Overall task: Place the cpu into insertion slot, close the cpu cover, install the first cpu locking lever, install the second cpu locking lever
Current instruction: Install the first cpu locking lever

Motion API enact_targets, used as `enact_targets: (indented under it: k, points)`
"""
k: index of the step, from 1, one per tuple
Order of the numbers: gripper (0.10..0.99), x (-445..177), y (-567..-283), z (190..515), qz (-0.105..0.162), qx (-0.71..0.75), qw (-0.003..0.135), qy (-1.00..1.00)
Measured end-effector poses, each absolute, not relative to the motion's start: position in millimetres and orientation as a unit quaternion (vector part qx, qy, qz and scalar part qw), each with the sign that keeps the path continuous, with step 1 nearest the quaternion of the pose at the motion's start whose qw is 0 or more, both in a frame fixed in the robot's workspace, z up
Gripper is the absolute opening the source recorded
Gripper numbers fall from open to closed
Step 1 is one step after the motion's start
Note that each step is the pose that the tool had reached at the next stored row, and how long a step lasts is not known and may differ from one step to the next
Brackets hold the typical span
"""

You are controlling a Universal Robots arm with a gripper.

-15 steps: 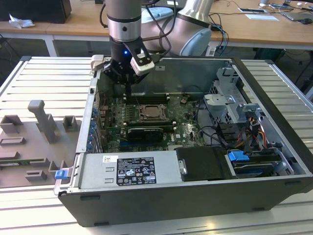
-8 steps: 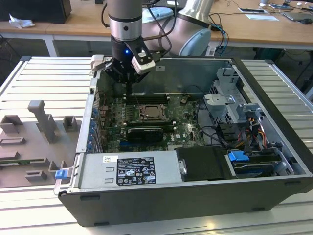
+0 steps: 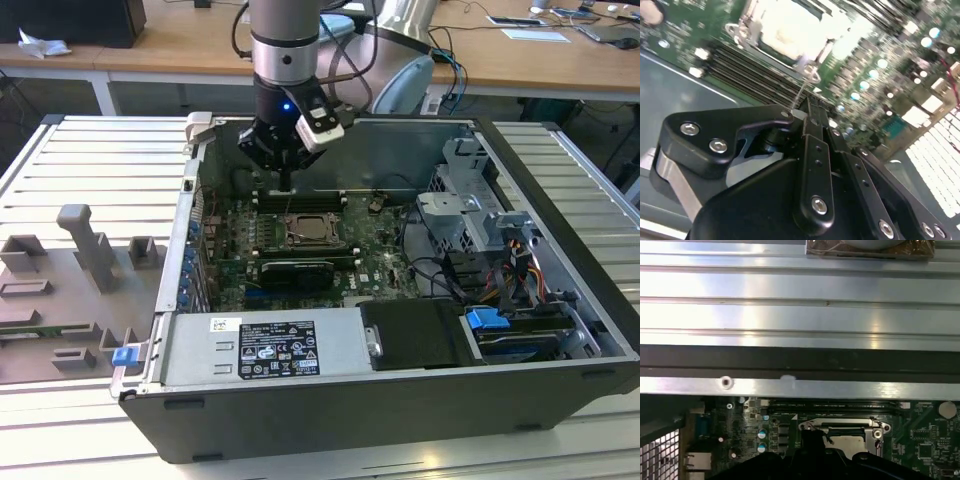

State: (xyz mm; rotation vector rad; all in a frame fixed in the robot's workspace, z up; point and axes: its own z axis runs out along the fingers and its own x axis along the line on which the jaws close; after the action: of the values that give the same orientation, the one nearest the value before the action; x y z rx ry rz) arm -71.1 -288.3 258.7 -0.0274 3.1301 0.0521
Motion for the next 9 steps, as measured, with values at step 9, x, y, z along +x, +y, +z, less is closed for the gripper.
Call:
enact_targets:
  k: [9]
  points:
    - [0.106, -49.7, -288.2, 252.5, 0.028, -0.009, 0.006, 1.0]
